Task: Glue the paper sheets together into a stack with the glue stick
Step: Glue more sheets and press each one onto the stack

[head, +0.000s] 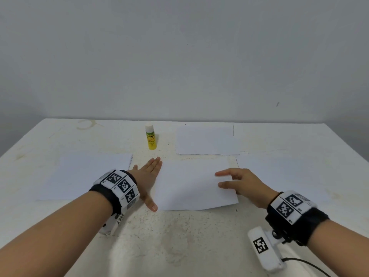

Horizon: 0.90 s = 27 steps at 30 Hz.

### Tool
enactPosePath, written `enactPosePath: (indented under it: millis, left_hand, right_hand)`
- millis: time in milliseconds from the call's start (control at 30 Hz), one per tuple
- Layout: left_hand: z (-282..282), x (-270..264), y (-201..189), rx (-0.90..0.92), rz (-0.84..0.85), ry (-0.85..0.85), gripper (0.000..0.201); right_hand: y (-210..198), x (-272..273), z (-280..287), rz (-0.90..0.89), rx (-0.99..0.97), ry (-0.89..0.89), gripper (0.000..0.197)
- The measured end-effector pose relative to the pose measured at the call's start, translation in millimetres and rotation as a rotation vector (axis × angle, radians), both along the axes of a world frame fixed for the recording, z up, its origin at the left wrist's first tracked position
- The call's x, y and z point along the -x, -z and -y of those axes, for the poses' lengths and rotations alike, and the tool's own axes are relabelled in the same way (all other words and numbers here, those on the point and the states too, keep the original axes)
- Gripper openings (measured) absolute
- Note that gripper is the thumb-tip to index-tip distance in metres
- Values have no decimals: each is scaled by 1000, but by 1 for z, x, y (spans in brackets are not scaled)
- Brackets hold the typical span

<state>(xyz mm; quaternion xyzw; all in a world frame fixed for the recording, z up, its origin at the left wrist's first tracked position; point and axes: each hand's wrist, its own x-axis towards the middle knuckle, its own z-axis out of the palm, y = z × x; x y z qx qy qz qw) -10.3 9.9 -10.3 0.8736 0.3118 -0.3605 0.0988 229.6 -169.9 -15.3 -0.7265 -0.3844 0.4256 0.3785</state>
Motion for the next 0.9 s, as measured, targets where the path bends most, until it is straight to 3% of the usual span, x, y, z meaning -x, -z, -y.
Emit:
enactPosePath:
  millis: [67, 267, 400, 533, 700, 900]
  left_hand:
    - [-1, 0, 1, -4, 2, 3, 147]
    - [-2, 1, 5, -5, 19, -4, 145]
    - [-5, 0, 11, -20, 10, -7, 145]
    - [-7, -2, 17, -57, -31, -1, 147]
    - [-7, -4, 16, -70, -67, 6, 146]
    - [-5, -3, 15, -50, -21, -11, 145]
  right_hand:
    - [3, 0, -2, 9, 14, -1, 18]
    - [6, -6, 1, 65, 10, 6, 27]
    - [-7, -14, 3, 177, -79, 28, 32]
    - [-31, -33, -4, 158, -182, 89, 32]
    - [-48, -62, -34, 141, -243, 221, 32]
    - [-33, -82, -91, 220, -205, 321, 34]
